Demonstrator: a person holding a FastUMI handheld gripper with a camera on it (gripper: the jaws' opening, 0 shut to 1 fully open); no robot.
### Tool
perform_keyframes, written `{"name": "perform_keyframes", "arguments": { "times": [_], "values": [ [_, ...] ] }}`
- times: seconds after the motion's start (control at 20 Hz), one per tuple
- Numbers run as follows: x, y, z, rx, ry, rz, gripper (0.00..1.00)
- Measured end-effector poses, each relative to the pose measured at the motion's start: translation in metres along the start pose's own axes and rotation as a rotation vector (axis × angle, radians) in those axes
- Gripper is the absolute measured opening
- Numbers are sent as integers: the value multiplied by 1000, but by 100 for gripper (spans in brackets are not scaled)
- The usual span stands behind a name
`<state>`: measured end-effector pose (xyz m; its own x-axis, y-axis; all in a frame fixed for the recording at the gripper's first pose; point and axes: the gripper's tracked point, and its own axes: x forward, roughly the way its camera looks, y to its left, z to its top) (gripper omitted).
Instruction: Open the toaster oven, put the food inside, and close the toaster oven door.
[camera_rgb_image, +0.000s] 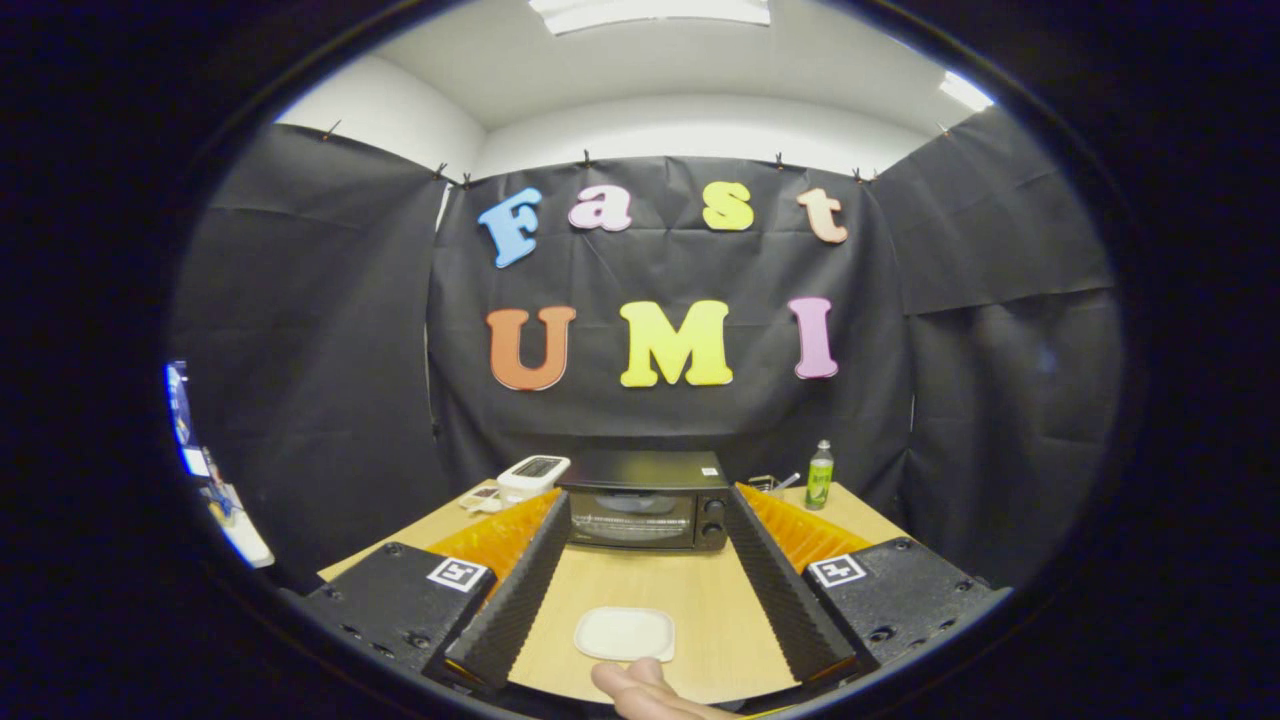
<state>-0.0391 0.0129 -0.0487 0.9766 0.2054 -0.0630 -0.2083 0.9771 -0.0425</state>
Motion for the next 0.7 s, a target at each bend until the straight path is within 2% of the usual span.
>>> {"name": "perform_keyframes", "arguments": {
  "times": [0.3, 0.7],
  "values": [
    [-11, 8, 2, 4, -21, 23, 100],
    [-14, -7, 0, 25, -27, -2, 100]
  ]
}}
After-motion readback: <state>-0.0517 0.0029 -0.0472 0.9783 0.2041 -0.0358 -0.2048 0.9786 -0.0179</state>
